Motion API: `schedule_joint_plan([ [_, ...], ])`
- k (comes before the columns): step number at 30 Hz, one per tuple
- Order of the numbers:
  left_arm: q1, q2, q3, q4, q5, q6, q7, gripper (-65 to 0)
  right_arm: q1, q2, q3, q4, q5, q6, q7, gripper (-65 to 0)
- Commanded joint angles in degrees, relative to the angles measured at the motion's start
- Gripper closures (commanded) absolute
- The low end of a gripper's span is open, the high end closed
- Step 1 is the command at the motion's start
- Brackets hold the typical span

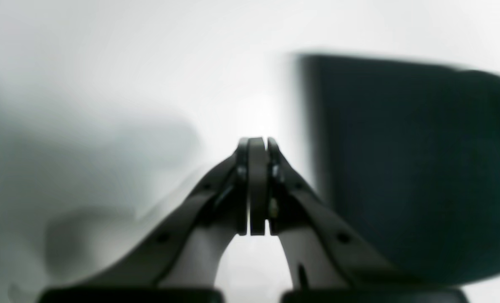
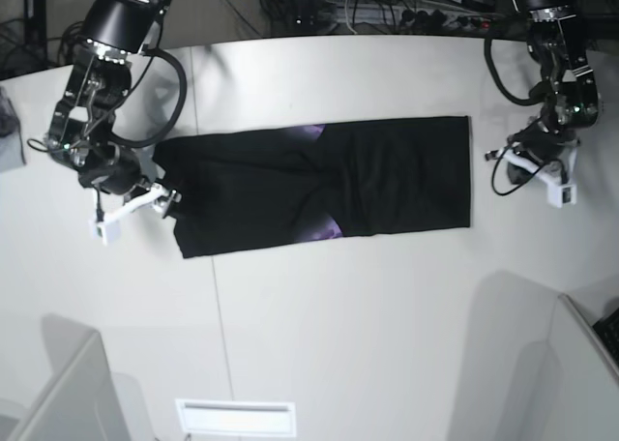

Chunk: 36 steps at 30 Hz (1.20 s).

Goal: Fold the T-shirt properly
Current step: 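Move both grippers to the ends of the shortened black strip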

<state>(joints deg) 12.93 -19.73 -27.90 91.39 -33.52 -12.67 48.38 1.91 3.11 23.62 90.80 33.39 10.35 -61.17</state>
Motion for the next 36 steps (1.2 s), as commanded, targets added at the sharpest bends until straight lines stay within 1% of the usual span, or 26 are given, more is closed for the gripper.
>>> schedule_joint_plan([
  [1,0.04,-1.24,-2.12,0.08,-0.9,-1.88,-0.95,0.0,1.82,0.45,0.08,-0.74,0.94,0.16,0.81,-46.7],
  [3,0.21,-1.59,-4.85,-1.33,-0.9,-3.29,-0.95,0.0,3.85,0.8,-0.1,-4.78,0.68,0.16,1.78,-46.5],
  [5,0.92,-1.68,-6.34,-2.56,-0.64,-3.82,-0.95,0.0,5.25,2.47,-0.36,-9.0,0.86,0.16,2.57,-46.4],
  [7,1.18,-1.77,-6.43,-2.91,1.56,-4.7,-1.3,0.0,6.22,2.91,-0.45,-12.78,0.86,0.24,3.01,-46.2],
  [10,1.36,-1.15,-6.34,-3.26,7.28,-6.63,-5.35,0.0,5.6,2.64,-0.45,-13.4,0.86,0.6,2.57,-46.1],
  [11,1.36,0.17,-6.34,-3.7,9.65,-7.42,-7.02,0.0,4.81,2.2,-0.98,-13.31,0.86,1.83,2.49,-46.1],
  [13,0.74,2.45,-6.34,-4.32,14.05,-8.74,-8.34,0.0,4.2,1.94,-4.23,-13.57,0.77,4.29,3.01,-46.1],
  [15,0.48,3.95,-6.34,-4.76,16.33,-9.97,-8.42,0.0,3.58,1.94,-6.78,-13.57,0.86,5.17,3.01,-46.1],
  [17,-0.49,5.26,-6.34,-4.85,17.39,-10.67,-8.51,0.0,3.14,1.59,-8.36,-13.57,0.86,5.17,3.63,-46.1],
  [20,-1.02,6.5,-5.73,-4.76,17.39,-10.76,-8.51,0.0,2.53,1.5,-9.24,-14.01,0.68,5.17,5.12,-45.9],
  [23,-1.02,6.32,-0.36,-4.76,17.39,-10.76,-8.6,0.0,2.35,1.5,-9.24,-14.19,0.59,5.17,5.47,-45.0],
  [24,-1.02,6.5,0.87,-4.76,17.39,-10.76,-8.6,0.0,2.35,1.5,-9.24,-14.54,0.5,5.17,5.47,-42.6],
  [26,-1.28,6.76,3.07,-4.67,17.39,-10.67,-8.6,0.0,2.44,1.76,-9.24,-15.51,0.5,5.17,5.65,-34.5],
  [28,-2.16,7.81,4.47,-4.76,17.39,-10.67,-8.6,0.0,2.61,1.94,-9.15,-16.56,0.5,5.17,6.79,-22.4],
  [31,-2.6,9.04,5.18,-4.23,17.39,-10.67,-8.6,0.0,2.7,2.29,-9.24,-17.62,0.42,5.17,9.08,0.0],
  [34,-3.39,9.75,5.53,-3.79,17.39,-10.67,-8.34,0.0,2.7,2.91,-9.24,-17.27,0.42,5.17,9.43,0.0],
  [36,-3.48,10.1,6.93,-3.26,17.39,-10.67,-8.25,0.0,2.53,3.35,-9.24,-15.77,0.42,5.08,9.43,0.0],
])
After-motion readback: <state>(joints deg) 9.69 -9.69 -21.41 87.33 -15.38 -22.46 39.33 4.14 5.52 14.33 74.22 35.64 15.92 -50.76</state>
